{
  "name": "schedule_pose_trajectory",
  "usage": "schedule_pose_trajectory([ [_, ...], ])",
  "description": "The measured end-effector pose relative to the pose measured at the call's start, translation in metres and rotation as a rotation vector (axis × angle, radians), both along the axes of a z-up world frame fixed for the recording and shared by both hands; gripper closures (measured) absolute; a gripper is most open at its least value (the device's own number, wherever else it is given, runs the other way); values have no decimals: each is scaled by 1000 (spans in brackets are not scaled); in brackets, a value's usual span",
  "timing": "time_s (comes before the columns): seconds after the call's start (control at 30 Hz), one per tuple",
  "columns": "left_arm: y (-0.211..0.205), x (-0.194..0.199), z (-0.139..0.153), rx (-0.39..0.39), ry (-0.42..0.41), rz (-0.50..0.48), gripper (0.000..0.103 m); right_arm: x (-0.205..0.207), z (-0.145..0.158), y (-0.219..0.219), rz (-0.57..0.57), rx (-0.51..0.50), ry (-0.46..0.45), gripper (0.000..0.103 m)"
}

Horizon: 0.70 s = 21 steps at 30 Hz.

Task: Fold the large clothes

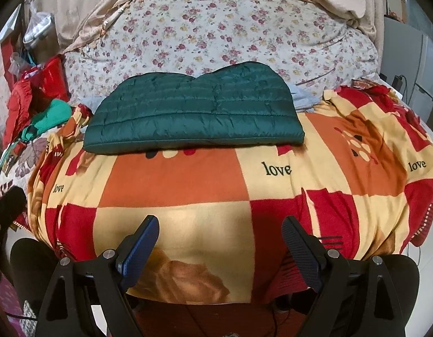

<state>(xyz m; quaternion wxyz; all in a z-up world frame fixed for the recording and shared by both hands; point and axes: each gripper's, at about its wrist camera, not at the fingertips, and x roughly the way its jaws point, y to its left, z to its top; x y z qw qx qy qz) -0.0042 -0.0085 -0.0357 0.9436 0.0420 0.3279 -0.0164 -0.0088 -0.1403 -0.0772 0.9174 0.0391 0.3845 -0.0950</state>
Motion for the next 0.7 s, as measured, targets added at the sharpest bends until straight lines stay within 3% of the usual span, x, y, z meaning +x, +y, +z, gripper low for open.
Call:
schedule_pose_trajectory([
  [0.7, -10, 6, -11, -9, 60, -41, 6, 3, -6, -1, -12, -16, 28, 16],
])
